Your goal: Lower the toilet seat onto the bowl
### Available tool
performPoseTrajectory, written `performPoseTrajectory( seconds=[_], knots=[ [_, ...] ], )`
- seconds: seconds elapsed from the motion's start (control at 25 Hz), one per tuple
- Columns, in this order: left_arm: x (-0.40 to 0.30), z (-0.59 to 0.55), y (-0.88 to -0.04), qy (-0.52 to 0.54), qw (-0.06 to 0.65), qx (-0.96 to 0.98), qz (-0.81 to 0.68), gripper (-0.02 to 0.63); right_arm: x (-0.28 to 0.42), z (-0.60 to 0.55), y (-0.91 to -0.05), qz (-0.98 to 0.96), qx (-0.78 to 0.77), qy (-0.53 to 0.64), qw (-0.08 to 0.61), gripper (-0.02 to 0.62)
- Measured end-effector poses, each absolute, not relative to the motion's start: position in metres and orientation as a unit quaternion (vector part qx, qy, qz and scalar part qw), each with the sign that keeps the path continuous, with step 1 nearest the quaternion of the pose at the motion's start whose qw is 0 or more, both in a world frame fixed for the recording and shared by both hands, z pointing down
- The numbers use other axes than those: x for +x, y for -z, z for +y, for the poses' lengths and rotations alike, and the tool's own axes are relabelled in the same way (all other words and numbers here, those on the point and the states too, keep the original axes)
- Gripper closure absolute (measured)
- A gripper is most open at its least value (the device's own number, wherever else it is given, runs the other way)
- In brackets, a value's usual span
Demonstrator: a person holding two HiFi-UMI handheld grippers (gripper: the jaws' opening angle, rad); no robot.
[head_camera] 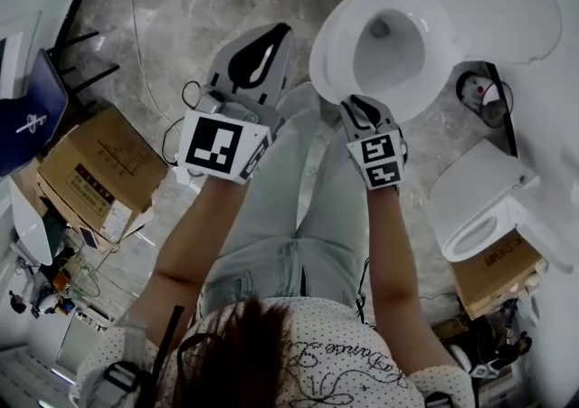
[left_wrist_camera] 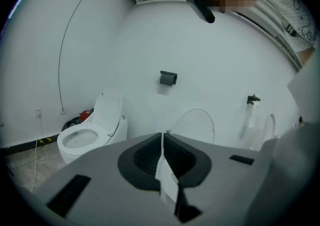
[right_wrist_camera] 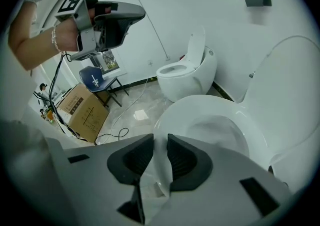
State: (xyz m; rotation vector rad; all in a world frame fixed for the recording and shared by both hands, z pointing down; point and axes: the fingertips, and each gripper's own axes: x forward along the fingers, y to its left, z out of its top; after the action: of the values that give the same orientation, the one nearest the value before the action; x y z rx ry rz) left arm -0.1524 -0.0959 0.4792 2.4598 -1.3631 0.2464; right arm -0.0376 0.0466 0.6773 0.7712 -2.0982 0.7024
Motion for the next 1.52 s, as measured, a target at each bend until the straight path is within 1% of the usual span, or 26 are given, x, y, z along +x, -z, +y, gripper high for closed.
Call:
performPoseTrajectory(
  seconds=[0.2, 0.4, 0.64, 1.08, 1.28, 1.52],
  knots=[
    [-0.16, -0.092, -0.495, -0.089, 0.165, 0.853, -0.487, 0.589, -0.047, 0.056, -0.703, -0.828, 0.288, -0.253, 0.409, 0.499],
    [-0.169, -0.088, -0.507, -0.088, 0.171, 0.847, -0.496, 0.589, -0.054, 0.064, -0.725, -0.824, 0.274, -0.255, 0.426, 0.502],
    [-0.181, -0.083, -0.516, -0.093, 0.173, 0.84, -0.506, 0.589, -0.063, 0.075, -0.754, -0.815, 0.246, -0.243, 0.465, 0.503],
    [-0.205, -0.078, -0.536, -0.103, 0.185, 0.822, -0.529, 0.591, -0.072, 0.085, -0.808, -0.805, 0.209, -0.254, 0.493, 0.516],
    [-0.213, -0.074, -0.545, -0.107, 0.195, 0.812, -0.539, 0.591, -0.073, 0.086, -0.827, -0.803, 0.194, -0.278, 0.491, 0.526],
    [-0.221, -0.076, -0.552, -0.102, 0.19, 0.802, -0.556, 0.591, -0.076, 0.089, -0.849, -0.791, 0.181, -0.286, 0.51, 0.538]
  ],
)
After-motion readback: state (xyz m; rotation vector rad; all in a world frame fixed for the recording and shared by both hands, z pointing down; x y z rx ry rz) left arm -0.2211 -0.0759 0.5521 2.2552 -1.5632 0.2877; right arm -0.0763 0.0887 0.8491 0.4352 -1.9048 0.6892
